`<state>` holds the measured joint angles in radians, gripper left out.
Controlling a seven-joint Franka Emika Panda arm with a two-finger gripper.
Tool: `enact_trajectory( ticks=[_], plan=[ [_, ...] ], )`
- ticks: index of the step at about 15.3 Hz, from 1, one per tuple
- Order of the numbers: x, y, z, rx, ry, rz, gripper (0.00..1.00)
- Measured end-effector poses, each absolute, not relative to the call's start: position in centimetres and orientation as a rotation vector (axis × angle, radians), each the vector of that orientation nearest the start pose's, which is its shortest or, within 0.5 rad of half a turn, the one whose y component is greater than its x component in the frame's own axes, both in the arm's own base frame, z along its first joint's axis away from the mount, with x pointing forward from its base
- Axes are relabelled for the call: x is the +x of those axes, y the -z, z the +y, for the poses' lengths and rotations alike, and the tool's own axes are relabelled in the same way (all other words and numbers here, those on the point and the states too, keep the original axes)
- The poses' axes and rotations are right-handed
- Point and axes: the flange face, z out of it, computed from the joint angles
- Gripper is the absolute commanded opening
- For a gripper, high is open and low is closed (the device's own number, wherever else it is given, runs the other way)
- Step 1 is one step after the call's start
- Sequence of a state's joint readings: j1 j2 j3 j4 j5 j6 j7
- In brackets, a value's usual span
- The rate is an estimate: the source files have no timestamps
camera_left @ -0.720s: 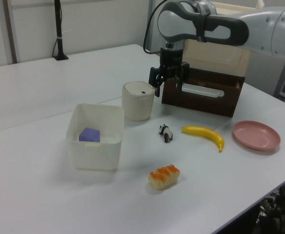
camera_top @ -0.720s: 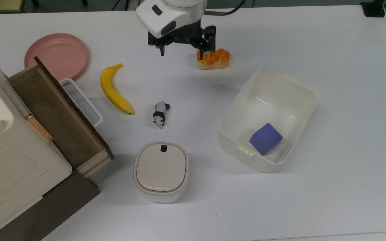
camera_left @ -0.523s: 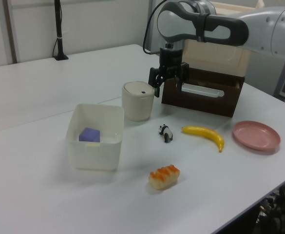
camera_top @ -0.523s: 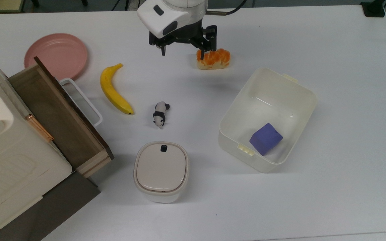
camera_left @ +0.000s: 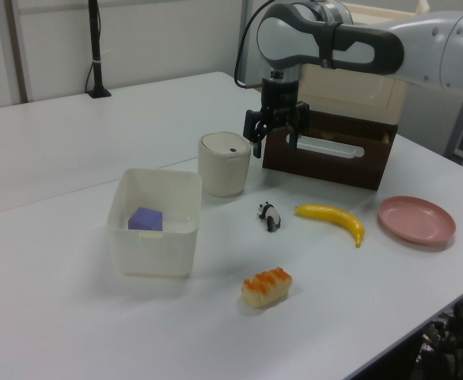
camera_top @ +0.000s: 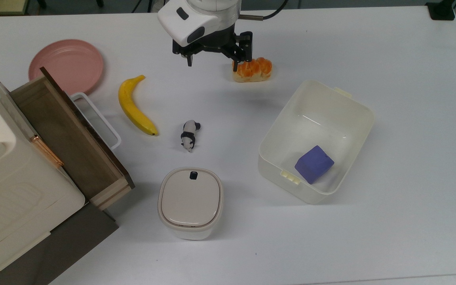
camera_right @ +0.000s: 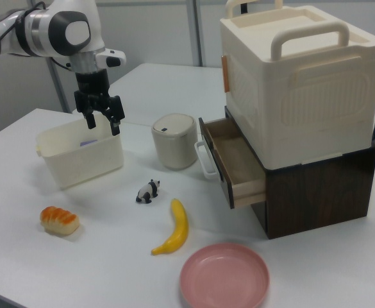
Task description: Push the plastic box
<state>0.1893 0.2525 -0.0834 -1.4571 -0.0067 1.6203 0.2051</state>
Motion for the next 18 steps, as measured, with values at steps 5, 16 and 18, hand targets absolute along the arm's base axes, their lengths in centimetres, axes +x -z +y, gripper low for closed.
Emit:
enact_trajectory(
  ticks=[5,16,18],
  plan=[
    [62.45,-53.34,7.30,-3.176,-0.128,0.150,1.00],
    [62.50,-53.36,6.99,-3.177,-0.128,0.092,1.00],
    [62.50,-53.36,6.98,-3.177,-0.127,0.089,1.00]
  ],
)
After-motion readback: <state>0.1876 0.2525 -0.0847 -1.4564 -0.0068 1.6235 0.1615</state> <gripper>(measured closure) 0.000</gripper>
